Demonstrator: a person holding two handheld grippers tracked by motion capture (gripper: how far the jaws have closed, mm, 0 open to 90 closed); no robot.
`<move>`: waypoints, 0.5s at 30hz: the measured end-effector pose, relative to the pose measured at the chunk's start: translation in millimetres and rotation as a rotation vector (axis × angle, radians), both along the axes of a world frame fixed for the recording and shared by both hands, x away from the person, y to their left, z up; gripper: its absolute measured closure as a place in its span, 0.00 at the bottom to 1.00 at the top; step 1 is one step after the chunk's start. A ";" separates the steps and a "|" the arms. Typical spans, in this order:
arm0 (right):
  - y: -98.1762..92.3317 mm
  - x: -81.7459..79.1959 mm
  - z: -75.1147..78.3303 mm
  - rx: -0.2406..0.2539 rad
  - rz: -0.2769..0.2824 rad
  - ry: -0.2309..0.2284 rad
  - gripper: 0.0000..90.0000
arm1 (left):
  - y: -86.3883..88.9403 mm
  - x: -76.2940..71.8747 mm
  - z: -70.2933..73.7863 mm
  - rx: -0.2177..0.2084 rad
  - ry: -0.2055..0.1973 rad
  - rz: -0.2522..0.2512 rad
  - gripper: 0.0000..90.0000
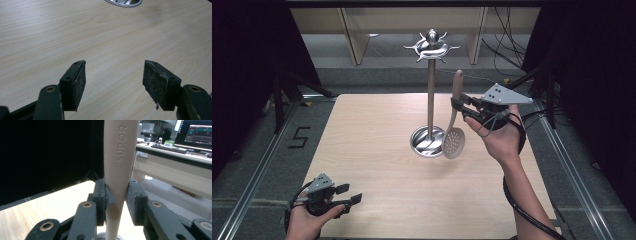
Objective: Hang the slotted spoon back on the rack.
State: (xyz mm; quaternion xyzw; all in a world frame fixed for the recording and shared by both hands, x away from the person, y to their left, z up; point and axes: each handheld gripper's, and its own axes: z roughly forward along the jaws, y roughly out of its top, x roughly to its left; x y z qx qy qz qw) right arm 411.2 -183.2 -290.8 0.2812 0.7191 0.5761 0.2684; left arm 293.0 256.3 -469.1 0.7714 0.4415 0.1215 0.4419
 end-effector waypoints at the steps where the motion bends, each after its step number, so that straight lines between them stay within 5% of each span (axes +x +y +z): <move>1: -0.5 0.4 0.6 -0.011 -0.003 -0.004 0.80 | 0.1 0.0 0.0 0.000 0.000 0.000 0.38; 15: 5.0 3.5 3.0 -0.009 -0.016 -0.008 0.80 | 0.2 -0.1 0.0 0.001 0.000 0.000 0.38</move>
